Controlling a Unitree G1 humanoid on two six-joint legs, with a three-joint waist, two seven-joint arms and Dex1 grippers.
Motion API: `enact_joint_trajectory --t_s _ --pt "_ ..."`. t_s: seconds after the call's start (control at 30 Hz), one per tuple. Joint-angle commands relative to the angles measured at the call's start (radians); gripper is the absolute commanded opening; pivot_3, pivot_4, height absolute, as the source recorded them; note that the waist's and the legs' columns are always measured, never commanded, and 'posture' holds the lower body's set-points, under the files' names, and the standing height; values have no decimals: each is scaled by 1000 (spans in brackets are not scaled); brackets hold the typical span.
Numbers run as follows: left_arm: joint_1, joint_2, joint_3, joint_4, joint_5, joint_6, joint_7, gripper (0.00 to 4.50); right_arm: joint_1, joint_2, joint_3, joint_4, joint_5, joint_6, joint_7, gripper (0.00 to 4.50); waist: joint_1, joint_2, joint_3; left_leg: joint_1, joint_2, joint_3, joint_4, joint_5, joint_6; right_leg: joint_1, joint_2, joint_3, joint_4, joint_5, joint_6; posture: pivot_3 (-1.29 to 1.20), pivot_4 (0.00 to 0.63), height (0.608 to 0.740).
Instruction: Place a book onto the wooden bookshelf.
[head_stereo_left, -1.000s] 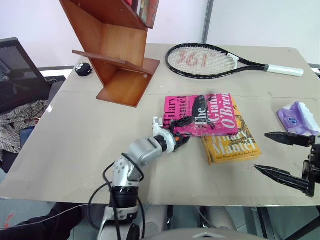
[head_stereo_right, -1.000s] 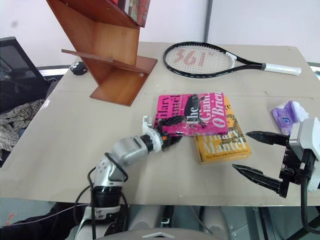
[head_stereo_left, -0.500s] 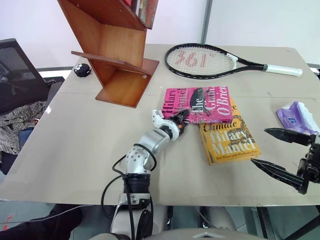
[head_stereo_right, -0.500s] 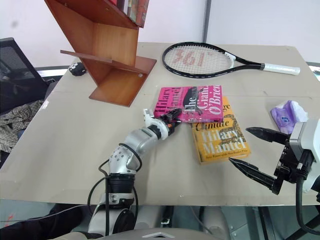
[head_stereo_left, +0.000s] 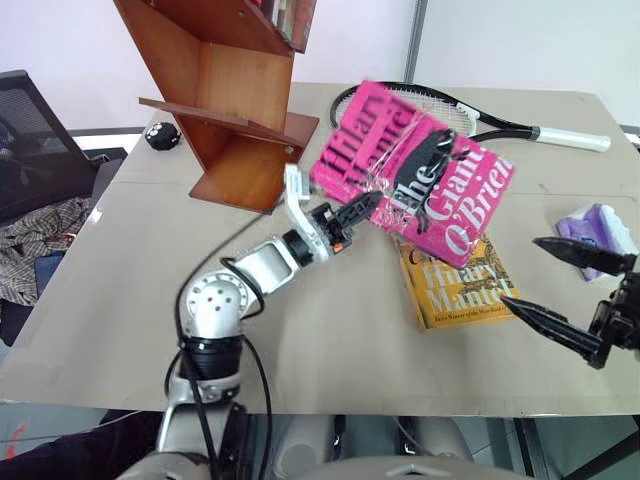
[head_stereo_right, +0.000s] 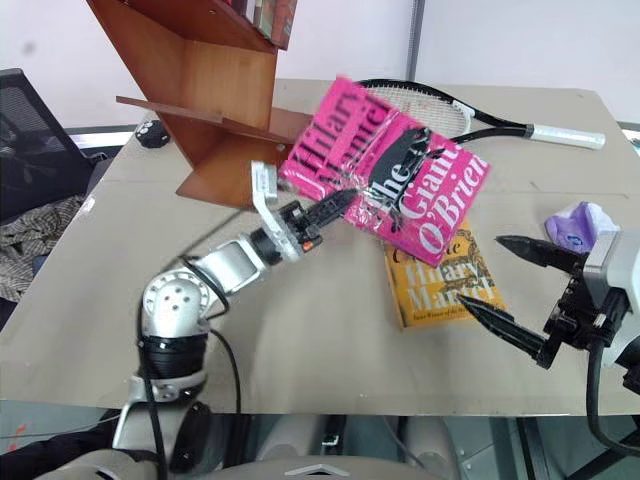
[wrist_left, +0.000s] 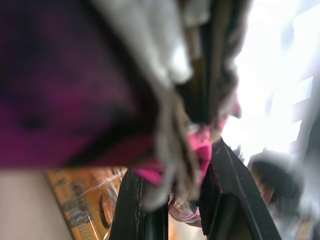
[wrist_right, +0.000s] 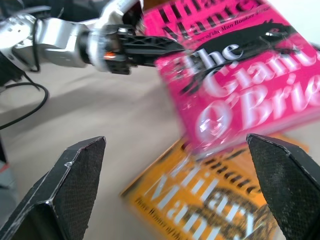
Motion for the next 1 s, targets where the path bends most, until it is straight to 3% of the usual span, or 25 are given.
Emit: enact_joint_trajectory --t_s 0.03,0.2,0.5,0.6,0.7,1.0 --pt "-93 208 -64 -118 279 -122 -304 184 -81 0 32 29 22 -46 -43 4500 -4 1 0 -1 0 0 0 0 0 -2 1 0 0 0 0 0 150 740" --pt "-205 419 -128 -61 706 -464 -554 183 -184 4 123 78 -8 -79 -63 4500 -8 1 1 -2 1 2 -2 0 0 -4 2 2 0 0 0 0 150 740" --pt "-439 589 -159 18 1185 -933 -722 183 -316 32 268 175 -135 -170 -35 4500 -1 -1 3 -5 0 3 -2 0 0 -6 1 1 -2 2 5 0 150 740" --pt "-517 638 -153 79 1287 -1018 -739 183 -362 42 313 182 -160 -191 -32 4500 -5 -1 4 -5 0 3 -2 0 0 -7 1 1 -2 2 5 0 150 740" --pt "-572 709 -141 124 1329 -993 -792 183 -420 51 373 183 -226 -224 -46 4500 -18 -1 5 -5 1 3 -2 0 0 -8 2 1 0 2 5 0 150 740" --pt "-608 1008 -116 152 1452 -940 -975 183 -689 105 523 292 -330 -307 -21 4500 -42 -7 12 -5 2 4 -2 0 0 -11 3 2 4 2 7 0 150 740"
